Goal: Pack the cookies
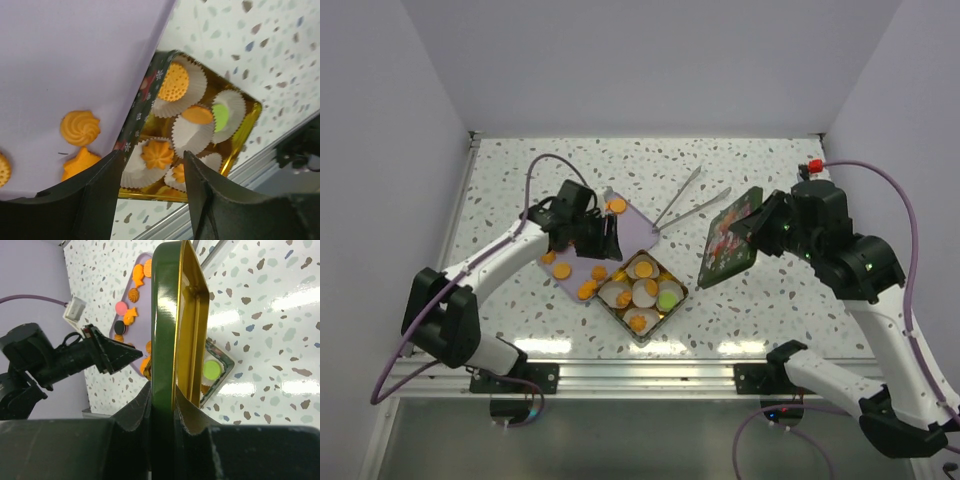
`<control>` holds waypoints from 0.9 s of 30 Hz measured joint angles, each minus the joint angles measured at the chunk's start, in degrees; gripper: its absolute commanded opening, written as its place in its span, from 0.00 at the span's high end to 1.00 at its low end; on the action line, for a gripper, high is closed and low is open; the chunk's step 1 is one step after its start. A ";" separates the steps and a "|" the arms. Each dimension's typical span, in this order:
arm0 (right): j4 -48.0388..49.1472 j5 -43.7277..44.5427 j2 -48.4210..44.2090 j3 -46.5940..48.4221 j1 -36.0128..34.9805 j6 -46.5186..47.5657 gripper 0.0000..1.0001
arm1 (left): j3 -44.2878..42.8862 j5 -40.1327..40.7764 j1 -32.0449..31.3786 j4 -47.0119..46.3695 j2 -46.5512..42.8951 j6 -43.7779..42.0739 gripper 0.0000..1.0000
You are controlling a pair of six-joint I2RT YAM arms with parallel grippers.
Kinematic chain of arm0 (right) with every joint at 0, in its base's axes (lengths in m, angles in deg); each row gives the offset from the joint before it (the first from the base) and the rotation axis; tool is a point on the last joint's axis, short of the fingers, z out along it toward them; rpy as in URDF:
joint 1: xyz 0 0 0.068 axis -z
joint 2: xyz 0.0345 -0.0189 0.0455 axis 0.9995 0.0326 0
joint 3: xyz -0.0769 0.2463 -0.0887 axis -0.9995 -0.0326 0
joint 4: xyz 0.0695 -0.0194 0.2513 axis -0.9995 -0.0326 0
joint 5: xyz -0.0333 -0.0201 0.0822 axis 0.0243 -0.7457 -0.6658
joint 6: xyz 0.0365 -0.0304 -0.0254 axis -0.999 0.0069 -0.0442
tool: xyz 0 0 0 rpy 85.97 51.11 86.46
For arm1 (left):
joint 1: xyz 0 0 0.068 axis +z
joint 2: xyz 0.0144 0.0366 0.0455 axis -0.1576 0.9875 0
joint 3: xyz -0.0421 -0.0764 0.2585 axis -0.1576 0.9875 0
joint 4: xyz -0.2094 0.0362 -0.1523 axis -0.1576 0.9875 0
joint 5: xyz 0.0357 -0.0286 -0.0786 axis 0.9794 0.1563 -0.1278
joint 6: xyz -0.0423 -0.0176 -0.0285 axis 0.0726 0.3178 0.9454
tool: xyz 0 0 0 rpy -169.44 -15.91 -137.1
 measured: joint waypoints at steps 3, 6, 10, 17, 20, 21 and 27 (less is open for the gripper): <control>-0.90 0.09 -0.35 0.00 0.00 0.11 1.00 | -0.02 5.03 -3.82 1.86 2.75 -1.97 0.47; -1.16 0.09 -0.35 0.00 0.00 0.24 1.00 | -0.04 8.68 -5.55 2.54 5.81 -3.15 0.47; -1.95 0.11 -0.35 0.00 0.00 0.33 1.00 | -1.01 12.00 -7.02 2.99 9.79 -4.11 0.50; -3.17 0.11 -0.35 0.00 0.00 0.50 1.00 | -7.23 12.85 -8.41 4.74 16.57 -5.14 0.83; -3.19 0.11 -0.35 0.00 -0.02 0.59 1.00 | -9.73 13.57 -8.90 5.84 18.21 -6.21 1.00; -3.19 0.11 -0.35 0.00 0.00 0.63 1.00 | -10.34 14.08 -8.94 6.19 18.64 -6.43 1.00; -2.97 0.07 -0.22 -0.02 -0.02 0.87 1.00 | -12.59 17.68 -8.66 8.37 20.92 -4.59 1.00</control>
